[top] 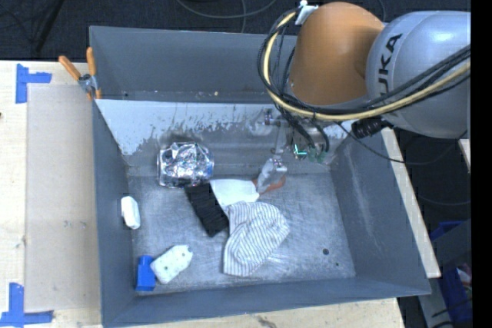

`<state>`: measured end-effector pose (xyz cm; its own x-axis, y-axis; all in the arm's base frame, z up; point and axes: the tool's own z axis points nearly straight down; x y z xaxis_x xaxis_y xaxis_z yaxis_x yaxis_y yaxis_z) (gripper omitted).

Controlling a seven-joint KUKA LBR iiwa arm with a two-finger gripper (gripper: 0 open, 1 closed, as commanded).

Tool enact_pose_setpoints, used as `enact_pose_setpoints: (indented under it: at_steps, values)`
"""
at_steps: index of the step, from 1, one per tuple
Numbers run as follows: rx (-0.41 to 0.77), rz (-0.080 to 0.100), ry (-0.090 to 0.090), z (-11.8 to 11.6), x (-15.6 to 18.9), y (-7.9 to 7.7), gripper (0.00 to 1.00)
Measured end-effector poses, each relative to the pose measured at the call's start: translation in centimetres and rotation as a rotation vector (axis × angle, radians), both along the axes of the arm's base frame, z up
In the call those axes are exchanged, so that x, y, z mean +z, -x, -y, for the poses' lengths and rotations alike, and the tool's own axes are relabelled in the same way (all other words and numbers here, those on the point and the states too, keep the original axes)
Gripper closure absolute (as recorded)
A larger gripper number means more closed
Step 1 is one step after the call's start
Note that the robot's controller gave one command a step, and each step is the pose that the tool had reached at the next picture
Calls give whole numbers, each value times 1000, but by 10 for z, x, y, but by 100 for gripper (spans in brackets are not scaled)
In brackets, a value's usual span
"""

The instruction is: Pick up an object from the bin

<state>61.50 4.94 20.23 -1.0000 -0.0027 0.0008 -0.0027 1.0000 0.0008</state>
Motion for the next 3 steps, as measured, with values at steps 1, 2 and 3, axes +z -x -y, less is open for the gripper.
enact_pose_setpoints:
  at_steps: [1, 2, 3]
  values:
    - [13, -8, 3, 12, -124, -4, 100]
    - [12, -7, 3, 12, -124, -4, 100]
    - [-6, 3, 0, 20, 13, 3, 100]
